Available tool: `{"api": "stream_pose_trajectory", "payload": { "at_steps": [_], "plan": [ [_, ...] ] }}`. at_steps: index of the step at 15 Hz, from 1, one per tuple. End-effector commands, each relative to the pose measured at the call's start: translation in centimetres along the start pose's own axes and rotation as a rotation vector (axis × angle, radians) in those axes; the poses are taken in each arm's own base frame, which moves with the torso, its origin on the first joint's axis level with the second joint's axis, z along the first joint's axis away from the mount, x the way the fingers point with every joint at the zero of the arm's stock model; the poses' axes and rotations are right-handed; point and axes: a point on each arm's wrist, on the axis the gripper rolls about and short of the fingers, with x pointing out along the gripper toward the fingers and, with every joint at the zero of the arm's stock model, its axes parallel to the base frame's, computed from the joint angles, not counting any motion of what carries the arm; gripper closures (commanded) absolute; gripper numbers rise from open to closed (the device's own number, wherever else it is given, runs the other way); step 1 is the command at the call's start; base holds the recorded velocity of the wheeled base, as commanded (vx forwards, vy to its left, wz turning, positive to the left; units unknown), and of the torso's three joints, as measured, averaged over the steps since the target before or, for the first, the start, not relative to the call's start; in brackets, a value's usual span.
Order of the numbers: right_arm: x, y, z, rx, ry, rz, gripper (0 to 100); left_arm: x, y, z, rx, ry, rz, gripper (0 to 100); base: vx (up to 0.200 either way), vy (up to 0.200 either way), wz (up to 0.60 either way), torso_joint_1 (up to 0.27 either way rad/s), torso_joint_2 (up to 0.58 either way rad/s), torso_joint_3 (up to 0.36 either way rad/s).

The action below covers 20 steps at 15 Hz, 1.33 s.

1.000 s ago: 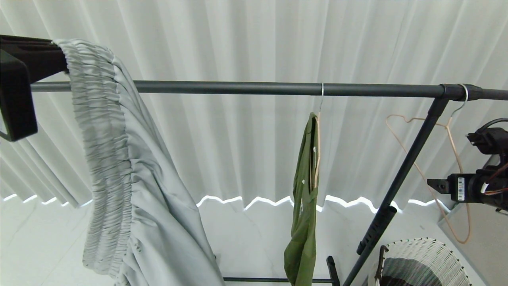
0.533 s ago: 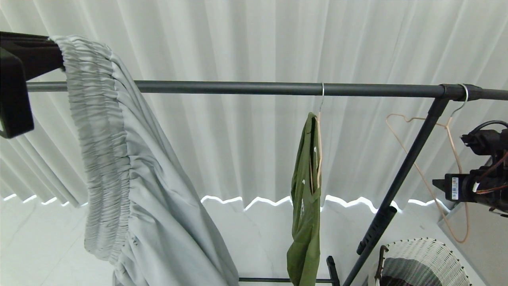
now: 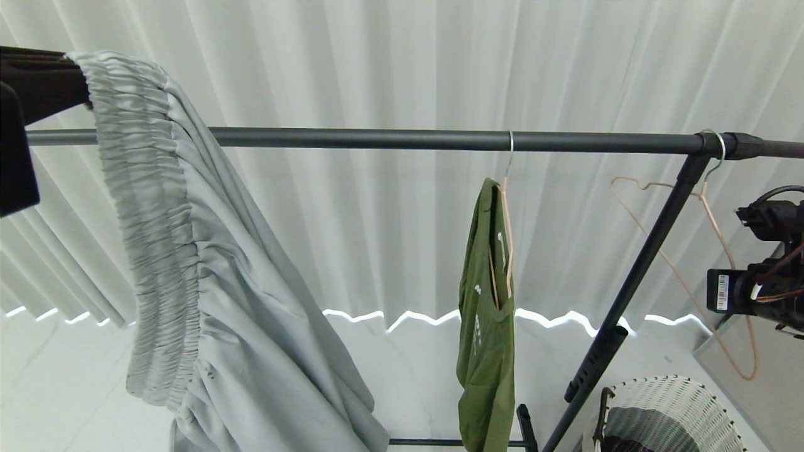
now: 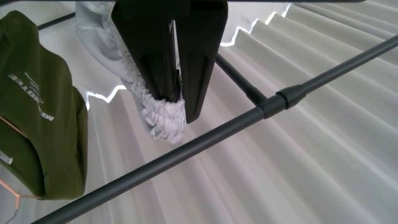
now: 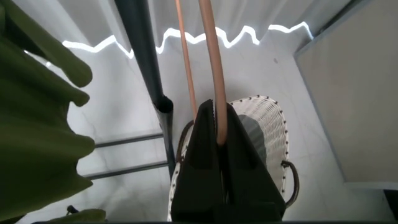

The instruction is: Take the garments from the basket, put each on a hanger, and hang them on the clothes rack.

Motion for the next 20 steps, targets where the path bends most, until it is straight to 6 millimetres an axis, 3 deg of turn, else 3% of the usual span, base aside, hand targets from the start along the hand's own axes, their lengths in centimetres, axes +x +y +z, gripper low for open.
{"api": "stream_pose_trajectory", "payload": {
  "at_steps": [1,5,12,20],
  "plan": [
    [-1.0,-0.2,0.4,0.008,-0.035,0.003,100,0.0,0.0,0.0,0.0,0.001,0.0,100,0.0,0.0,0.0,0.0,0.0,0.0],
    [-3.4,-0.7,1.1,0.027,-0.113,0.012,100,0.0,-0.1,-0.1,0.003,0.004,-0.002,100,0.0,0.0,0.0,0.0,0.0,0.0],
    [-8.3,-2.0,-0.7,0.028,-0.163,0.024,100,-0.4,0.0,-0.8,0.05,0.013,-0.002,100,0.0,0.0,0.0,0.0,0.0,0.0],
    [-10.3,-2.8,-3.2,0.018,-0.136,0.023,100,-0.5,-0.1,-1.0,0.052,0.015,-0.003,100,-0.2,0.0,0.0,0.001,0.0,0.004]
  ]
}}
